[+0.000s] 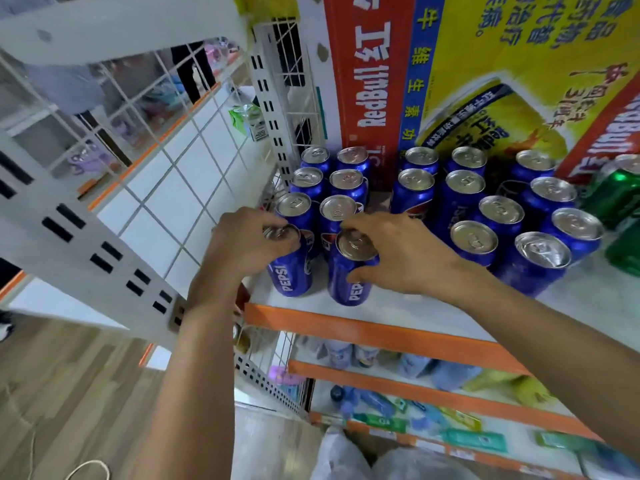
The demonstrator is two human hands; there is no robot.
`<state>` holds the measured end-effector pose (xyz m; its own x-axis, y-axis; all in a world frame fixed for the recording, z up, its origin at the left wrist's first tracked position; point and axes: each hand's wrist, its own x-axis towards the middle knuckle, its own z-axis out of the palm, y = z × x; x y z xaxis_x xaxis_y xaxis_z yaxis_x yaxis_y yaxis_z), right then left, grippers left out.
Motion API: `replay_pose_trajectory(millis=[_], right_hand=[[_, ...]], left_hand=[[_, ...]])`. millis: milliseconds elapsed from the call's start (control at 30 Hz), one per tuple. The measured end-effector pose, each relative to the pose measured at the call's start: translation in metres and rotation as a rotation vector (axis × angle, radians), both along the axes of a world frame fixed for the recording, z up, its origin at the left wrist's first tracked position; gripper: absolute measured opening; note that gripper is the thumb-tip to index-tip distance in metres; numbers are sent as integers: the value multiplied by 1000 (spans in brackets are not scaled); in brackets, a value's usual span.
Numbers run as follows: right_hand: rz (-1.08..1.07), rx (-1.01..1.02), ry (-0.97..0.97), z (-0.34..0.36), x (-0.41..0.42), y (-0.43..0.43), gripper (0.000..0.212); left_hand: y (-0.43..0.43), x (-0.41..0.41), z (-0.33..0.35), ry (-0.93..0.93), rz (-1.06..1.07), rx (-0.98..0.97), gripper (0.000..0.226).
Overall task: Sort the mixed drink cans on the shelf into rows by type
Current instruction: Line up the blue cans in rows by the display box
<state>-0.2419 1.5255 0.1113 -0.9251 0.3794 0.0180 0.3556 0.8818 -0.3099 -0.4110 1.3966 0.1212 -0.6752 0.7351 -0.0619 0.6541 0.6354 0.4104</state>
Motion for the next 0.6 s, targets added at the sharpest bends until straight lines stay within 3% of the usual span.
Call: replay_pose_trajectory(millis=[500,600], right_hand=[[-58,125,-87,-15,-37,-20,71],[-46,57,-69,-15,-35,-16,78]], left_hand=[[9,-4,5,12,-15,-39,35],[13,-6,5,39,12,-56,35]])
